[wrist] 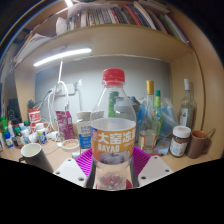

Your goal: Pour water

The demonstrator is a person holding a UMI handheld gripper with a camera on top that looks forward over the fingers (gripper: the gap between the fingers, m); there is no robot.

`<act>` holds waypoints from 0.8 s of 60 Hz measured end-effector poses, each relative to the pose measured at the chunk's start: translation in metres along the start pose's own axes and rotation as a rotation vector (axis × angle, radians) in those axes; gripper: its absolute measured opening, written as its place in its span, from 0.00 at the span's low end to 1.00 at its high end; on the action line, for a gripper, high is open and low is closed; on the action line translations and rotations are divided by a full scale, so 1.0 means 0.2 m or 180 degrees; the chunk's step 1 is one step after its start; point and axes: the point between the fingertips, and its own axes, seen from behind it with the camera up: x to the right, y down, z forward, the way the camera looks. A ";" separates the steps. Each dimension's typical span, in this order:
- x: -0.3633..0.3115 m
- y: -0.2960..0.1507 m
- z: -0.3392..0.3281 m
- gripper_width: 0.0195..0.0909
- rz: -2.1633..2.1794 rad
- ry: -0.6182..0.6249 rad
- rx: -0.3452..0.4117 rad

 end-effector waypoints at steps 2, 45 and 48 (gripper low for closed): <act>0.00 0.00 0.00 0.46 0.0015 0.0002 0.0006; -0.12 -0.20 -0.90 0.90 0.0137 0.0215 -0.0669; -0.17 -0.25 -1.05 0.90 0.0127 0.0214 -0.0657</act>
